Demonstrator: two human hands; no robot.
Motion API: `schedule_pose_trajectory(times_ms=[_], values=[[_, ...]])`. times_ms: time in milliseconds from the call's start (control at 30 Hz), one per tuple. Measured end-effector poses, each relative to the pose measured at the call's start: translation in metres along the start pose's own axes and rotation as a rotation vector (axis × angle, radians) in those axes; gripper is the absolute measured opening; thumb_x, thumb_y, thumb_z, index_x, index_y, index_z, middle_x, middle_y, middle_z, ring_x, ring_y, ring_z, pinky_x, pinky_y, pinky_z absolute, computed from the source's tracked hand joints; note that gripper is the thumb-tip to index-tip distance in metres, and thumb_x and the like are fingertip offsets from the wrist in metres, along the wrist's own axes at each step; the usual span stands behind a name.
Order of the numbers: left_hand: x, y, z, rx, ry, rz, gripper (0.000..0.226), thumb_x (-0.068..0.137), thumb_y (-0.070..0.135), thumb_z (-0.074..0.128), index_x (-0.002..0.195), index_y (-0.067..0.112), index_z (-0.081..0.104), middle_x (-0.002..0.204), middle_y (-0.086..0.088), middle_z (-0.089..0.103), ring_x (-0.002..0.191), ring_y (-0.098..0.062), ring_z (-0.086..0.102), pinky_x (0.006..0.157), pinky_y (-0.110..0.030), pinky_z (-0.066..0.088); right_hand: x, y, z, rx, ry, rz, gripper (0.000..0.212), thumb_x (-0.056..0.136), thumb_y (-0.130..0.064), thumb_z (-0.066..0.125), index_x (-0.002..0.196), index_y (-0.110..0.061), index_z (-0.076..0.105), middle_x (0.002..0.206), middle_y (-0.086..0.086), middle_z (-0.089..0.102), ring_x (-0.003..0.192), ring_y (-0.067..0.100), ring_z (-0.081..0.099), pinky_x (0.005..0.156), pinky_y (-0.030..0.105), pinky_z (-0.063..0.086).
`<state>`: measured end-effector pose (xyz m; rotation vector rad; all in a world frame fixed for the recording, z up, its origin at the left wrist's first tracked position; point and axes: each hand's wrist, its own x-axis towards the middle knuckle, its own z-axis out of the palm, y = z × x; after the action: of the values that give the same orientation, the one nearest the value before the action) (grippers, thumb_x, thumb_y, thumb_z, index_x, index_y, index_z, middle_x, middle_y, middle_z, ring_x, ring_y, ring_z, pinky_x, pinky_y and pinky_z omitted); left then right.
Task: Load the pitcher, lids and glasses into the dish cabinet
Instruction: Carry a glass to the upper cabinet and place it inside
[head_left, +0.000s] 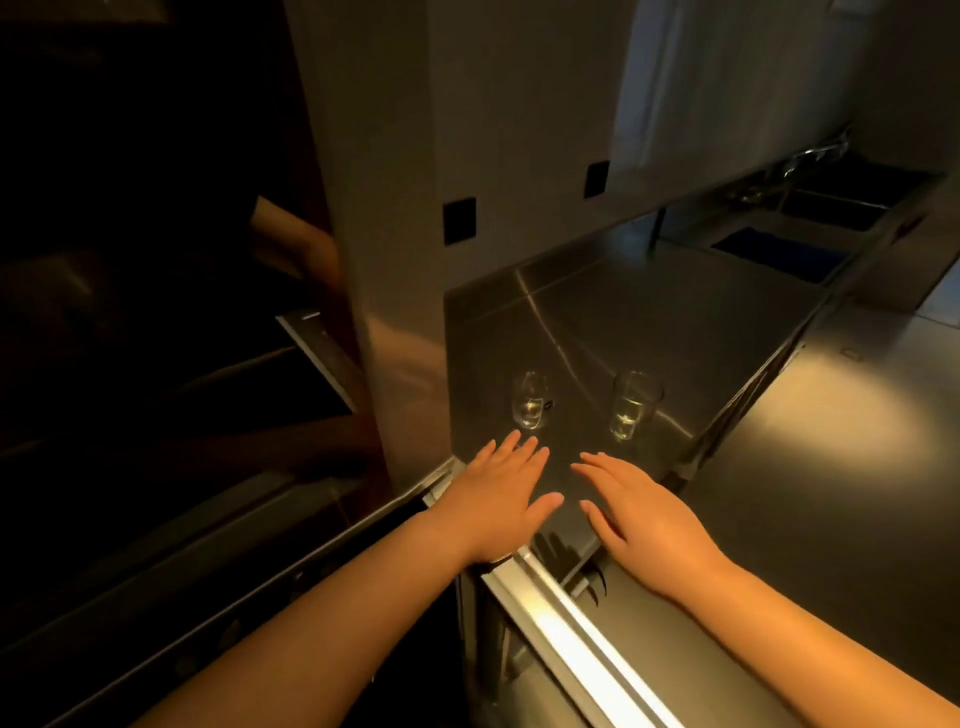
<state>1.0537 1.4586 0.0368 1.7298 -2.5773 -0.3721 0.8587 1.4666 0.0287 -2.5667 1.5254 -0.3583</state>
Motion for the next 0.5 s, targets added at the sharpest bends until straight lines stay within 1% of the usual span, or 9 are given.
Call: schedule_pose_trajectory(times_ms=[100, 233, 333, 500], values=[[0.038, -0.001, -0.002, -0.021, 0.011, -0.053, 0.069, 0.098, 0.051, 0.028, 0.15, 0.016, 0.0, 0.159, -0.003, -0.004, 0.144, -0.016, -0.01, 0.114, -0.033, -0.005, 0.023, 0.029, 0.006, 0.031, 0.008, 0.072, 0.051, 0.097, -0.044, 0.036, 0.145, -0.03, 0.026, 0.152, -0.01, 0.025, 0.14, 0.006, 0.017, 0.11, 0.021, 0.017], [0.093, -0.009, -0.003, 0.022, -0.023, -0.108, 0.076, 0.097, 0.049, 0.035, 0.15, 0.017, -0.008, 0.158, -0.004, -0.012, 0.143, -0.02, -0.014, 0.116, -0.037, -0.003, 0.056, 0.072, 0.008, 0.065, 0.027, 0.157, 0.051, 0.096, -0.038, 0.042, 0.144, -0.026, 0.03, 0.15, -0.005, 0.031, 0.138, 0.01, 0.025, 0.11, 0.027, 0.025], [0.129, -0.015, 0.004, 0.047, -0.04, -0.177, 0.076, 0.097, 0.046, 0.036, 0.149, 0.014, -0.01, 0.157, -0.007, -0.014, 0.143, -0.022, -0.015, 0.117, -0.04, -0.002, 0.079, 0.103, 0.008, 0.041, 0.035, 0.195, 0.05, 0.095, -0.033, 0.047, 0.142, -0.02, 0.034, 0.148, 0.001, 0.035, 0.136, 0.015, 0.03, 0.108, 0.031, 0.03], [0.179, -0.021, 0.023, 0.045, -0.042, -0.274, 0.076, 0.098, 0.04, 0.038, 0.148, 0.011, -0.011, 0.157, -0.01, -0.016, 0.143, -0.026, -0.015, 0.118, -0.041, 0.0, 0.114, 0.144, 0.02, 0.008, -0.002, 0.241, 0.05, 0.093, -0.03, 0.05, 0.14, -0.015, 0.038, 0.146, 0.006, 0.038, 0.134, 0.021, 0.034, 0.107, 0.033, 0.032]])
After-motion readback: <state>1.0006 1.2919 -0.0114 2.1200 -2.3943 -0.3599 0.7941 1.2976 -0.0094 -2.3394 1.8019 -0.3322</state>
